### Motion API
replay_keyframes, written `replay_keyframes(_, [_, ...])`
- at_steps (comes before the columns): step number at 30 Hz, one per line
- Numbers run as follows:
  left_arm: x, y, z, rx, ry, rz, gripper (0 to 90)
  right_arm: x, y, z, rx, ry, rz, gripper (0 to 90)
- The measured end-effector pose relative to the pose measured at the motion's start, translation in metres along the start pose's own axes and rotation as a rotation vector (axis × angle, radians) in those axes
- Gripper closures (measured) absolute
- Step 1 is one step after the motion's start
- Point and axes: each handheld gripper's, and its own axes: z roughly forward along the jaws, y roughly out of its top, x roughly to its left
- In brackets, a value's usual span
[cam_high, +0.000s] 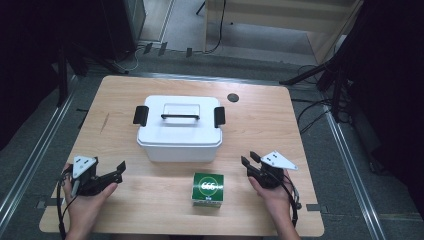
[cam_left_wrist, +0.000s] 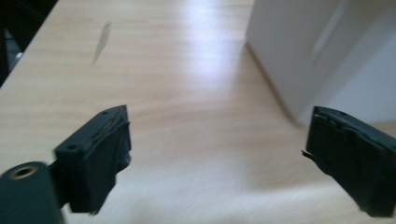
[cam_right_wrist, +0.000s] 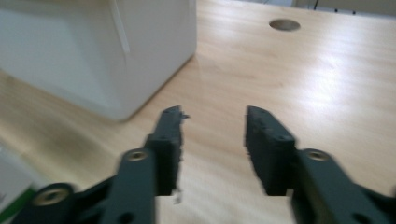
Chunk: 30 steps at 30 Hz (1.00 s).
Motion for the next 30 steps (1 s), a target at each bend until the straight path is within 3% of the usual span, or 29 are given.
replay_keyframes(2, [0.009, -0.006, -0.001, 0.013, -0.024, 0.005, 1.0, -0.001, -0.005, -0.012, 0.003, -0.005, 0.02, 40.5])
replay_keyframes(4, [0.013, -0.008, -0.002, 0.016, -0.031, 0.014, 0.0, -0.003, -0.01, -0.023, -0.007, -0.038, 0.035, 31.8])
replay_keyframes(7, [0.025, -0.012, -0.005, 0.037, -0.004, -0.007, 0.0, -0.007, -0.013, -0.035, -0.008, -0.074, 0.062, 11.1])
replay_keyframes(9, [0.027, -0.014, -0.005, 0.038, 0.005, -0.018, 0.0, -0.009, -0.013, -0.04, 0.015, -0.1, 0.041, 2.0])
replay_keyframes(13, [0.034, -0.017, -0.003, 0.023, 0.045, -0.036, 0.0, -0.017, -0.011, -0.046, 0.017, -0.114, 0.049, 0.0])
replay_keyframes(18, [0.027, -0.02, 0.0, 0.016, 0.066, 0.014, 0.0, -0.021, -0.003, -0.05, 0.016, -0.122, 0.046, 0.0])
replay_keyframes(23, [0.029, -0.02, 0.001, 0.024, 0.073, -0.017, 0.0, -0.019, 0.014, -0.054, 0.015, -0.101, -0.002, 0.5])
replay_keyframes(30, [0.028, -0.02, 0.002, 0.021, 0.093, -0.022, 0.0, -0.012, 0.054, -0.058, 0.011, -0.051, -0.108, 12.7])
